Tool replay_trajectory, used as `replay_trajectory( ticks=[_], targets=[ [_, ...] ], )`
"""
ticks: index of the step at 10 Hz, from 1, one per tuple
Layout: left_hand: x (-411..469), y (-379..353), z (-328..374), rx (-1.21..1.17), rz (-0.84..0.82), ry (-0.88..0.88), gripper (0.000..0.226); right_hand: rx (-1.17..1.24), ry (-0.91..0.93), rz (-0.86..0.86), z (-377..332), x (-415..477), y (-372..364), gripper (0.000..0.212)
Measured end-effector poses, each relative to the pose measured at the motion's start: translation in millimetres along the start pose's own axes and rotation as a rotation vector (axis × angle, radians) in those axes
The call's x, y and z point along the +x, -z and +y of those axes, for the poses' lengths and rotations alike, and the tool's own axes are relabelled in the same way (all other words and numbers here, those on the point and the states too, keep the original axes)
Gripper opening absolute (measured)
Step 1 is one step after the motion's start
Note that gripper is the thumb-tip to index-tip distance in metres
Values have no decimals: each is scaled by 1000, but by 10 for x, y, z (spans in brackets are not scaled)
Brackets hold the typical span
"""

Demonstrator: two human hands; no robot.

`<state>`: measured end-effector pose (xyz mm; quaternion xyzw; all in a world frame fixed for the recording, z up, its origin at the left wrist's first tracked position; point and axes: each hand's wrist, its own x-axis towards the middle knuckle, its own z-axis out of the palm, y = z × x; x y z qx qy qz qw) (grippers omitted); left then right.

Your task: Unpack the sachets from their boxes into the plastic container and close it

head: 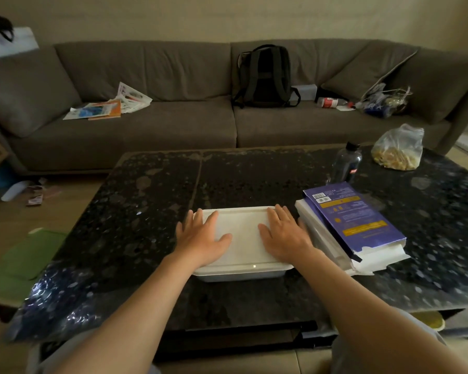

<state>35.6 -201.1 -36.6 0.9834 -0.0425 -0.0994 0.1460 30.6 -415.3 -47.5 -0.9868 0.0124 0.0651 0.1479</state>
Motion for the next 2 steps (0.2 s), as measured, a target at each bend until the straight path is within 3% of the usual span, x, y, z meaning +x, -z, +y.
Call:
replay_trajectory(
  ticks=[2],
  targets=[
    [-189,281,33,-271,202,-115,56,266,28,144,-209,-124,322,58]
  ],
)
